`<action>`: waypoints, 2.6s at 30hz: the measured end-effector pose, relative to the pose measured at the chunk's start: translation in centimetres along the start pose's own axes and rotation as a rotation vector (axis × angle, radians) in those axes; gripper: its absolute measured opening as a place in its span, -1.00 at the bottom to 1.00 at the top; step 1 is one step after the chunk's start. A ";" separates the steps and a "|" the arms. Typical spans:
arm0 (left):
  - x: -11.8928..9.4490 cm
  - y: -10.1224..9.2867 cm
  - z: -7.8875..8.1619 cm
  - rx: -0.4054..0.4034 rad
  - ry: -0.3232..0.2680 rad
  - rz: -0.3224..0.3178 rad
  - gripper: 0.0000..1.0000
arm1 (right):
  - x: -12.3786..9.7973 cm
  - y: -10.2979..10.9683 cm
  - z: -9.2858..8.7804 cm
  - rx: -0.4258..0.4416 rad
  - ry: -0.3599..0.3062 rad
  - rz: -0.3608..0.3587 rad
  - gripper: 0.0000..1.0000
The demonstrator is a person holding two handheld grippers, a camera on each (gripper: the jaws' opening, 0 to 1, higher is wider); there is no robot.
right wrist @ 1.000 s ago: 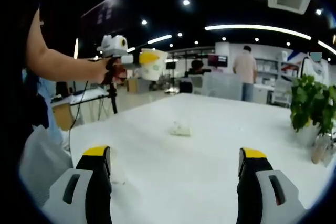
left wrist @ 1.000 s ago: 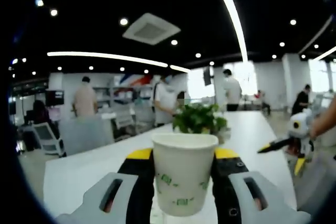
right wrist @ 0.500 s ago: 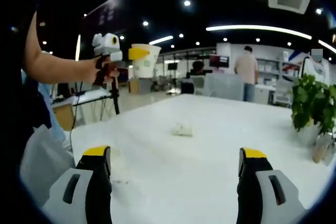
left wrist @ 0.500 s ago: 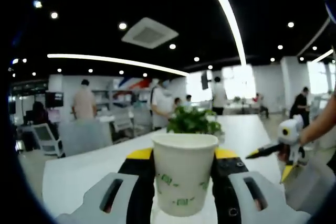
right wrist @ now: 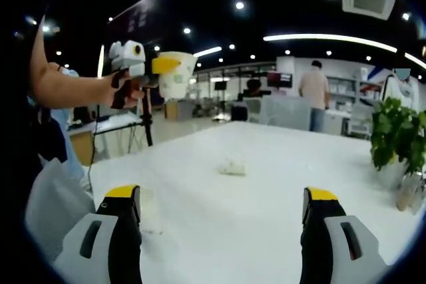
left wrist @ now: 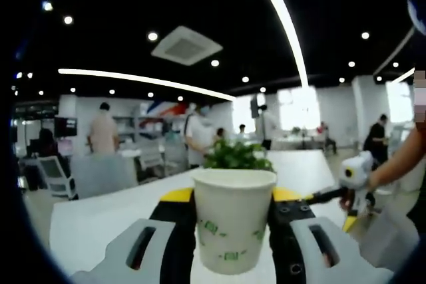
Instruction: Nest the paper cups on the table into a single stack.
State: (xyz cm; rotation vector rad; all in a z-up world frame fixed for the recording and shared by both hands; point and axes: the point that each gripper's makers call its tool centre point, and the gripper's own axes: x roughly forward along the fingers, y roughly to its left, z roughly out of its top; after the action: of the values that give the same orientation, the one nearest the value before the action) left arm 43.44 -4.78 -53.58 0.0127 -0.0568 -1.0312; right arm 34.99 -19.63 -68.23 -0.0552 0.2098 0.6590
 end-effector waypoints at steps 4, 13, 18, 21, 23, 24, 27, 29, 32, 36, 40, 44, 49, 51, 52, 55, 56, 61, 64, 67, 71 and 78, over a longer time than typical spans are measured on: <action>-0.2 -1.1 -0.3 0.001 -0.001 -0.005 -0.20 | 0.0 0.1 -0.1 0.003 -0.003 -0.001 1.00; -1.3 -5.1 -1.9 0.025 0.010 -0.048 -0.20 | -0.1 0.2 -0.4 0.013 -0.005 -0.005 1.00; -1.7 -6.6 -2.1 0.020 0.014 -0.072 -0.20 | -0.1 0.2 -0.5 0.016 -0.004 -0.005 1.00; -1.9 -7.1 -2.1 0.004 0.010 -0.074 -0.21 | -0.1 0.3 -0.5 0.016 -0.002 -0.004 1.00; -2.2 -7.6 -2.3 -0.004 0.006 -0.073 -0.23 | -0.1 0.3 -0.5 0.017 -0.004 -0.005 1.00; -2.3 -7.6 -2.4 -0.008 -0.002 -0.070 -0.23 | -0.1 0.3 -0.5 0.019 -0.006 -0.005 1.00; -2.6 -8.2 -2.8 -0.013 0.003 -0.065 -0.23 | 0.0 0.5 -0.5 0.022 -0.007 -0.003 1.00; -2.8 -8.6 -2.7 -0.023 -0.005 -0.068 -0.22 | 0.0 0.6 -0.6 0.021 -0.005 0.000 1.00; -3.0 -9.1 -2.5 -0.023 -0.013 -0.066 -0.22 | -0.1 0.5 -0.7 0.024 -0.004 -0.002 1.00; -3.2 -10.0 -2.1 -0.034 -0.050 -0.063 -0.21 | 0.0 0.6 -0.8 0.026 -0.004 -0.002 1.00; -3.3 -10.6 -2.1 -0.057 -0.070 -0.063 -0.20 | 0.1 0.8 -0.7 0.028 -0.004 0.001 1.00; -3.6 -10.9 -1.9 -0.071 -0.090 -0.057 -0.21 | 0.1 0.9 -0.8 0.027 -0.001 0.004 1.00; -3.9 -10.8 -1.9 -0.081 -0.110 -0.055 -0.21 | 0.0 0.9 -0.9 0.030 0.002 0.001 1.00; -3.9 -11.0 -2.1 -0.073 -0.108 -0.058 -0.21 | 0.0 0.9 -0.9 0.029 0.001 0.002 1.00; -4.0 -11.1 -2.3 -0.071 -0.107 -0.063 -0.21 | 0.0 0.9 -0.9 0.030 -0.001 0.001 1.00; -4.2 -11.3 -2.4 -0.084 -0.123 -0.070 -0.22 | 0.0 1.0 -0.9 0.032 0.000 -0.001 1.00; -4.2 -11.3 -2.5 -0.084 -0.126 -0.069 -0.22 | 0.0 1.0 -0.9 0.033 0.000 0.000 1.00; -4.2 -11.2 -3.1 -0.088 -0.120 -0.061 -0.23 | -0.1 1.0 -1.0 0.034 0.004 0.001 1.00; -4.3 -11.3 -3.3 -0.099 -0.122 -0.066 -0.23 | -0.1 1.0 -1.0 0.033 0.003 0.001 1.00; -4.2 -11.4 -3.6 -0.099 -0.118 -0.069 -0.23 | -0.1 0.9 -0.9 0.031 0.001 0.001 1.00; -4.3 -11.5 -3.9 -0.087 -0.119 -0.072 -0.23 | -0.1 1.0 -0.8 0.029 0.001 0.002 1.00; -4.0 -11.9 -4.9 -0.096 -0.104 -0.078 -0.23 | -0.1 1.0 -0.9 0.029 0.003 0.003 1.00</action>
State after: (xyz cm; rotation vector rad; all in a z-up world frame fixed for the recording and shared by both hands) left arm 31.41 -7.52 -59.09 -0.1269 -0.1016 -1.1111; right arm 34.10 -19.03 -69.06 -0.0279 0.2220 0.6590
